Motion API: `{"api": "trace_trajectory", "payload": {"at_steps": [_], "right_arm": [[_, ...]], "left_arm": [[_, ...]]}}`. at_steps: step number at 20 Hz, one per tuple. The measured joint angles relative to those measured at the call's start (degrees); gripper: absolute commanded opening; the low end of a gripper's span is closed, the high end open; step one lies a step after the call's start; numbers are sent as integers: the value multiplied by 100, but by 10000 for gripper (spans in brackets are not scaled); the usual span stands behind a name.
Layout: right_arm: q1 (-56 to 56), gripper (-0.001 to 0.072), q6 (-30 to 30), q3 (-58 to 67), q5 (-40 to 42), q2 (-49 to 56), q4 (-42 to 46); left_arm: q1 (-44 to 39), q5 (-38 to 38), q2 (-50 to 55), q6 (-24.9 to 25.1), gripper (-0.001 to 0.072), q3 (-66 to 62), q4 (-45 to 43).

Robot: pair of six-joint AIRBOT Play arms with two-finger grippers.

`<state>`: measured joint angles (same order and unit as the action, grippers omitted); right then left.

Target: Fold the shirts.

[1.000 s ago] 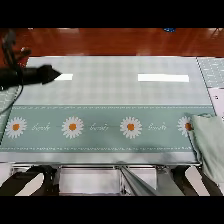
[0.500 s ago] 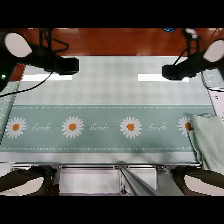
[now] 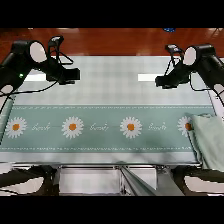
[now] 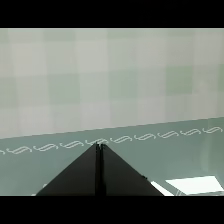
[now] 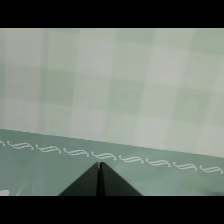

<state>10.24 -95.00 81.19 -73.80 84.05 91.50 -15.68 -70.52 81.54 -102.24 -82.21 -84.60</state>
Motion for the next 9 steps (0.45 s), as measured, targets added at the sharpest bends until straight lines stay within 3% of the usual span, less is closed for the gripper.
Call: {"api": "trace_trajectory", "payload": {"at_steps": [9], "right_arm": [[4, 23, -9, -2, -33, 20, 57]], "left_arm": [[0, -42, 15, -24, 25, 0, -46]]}}
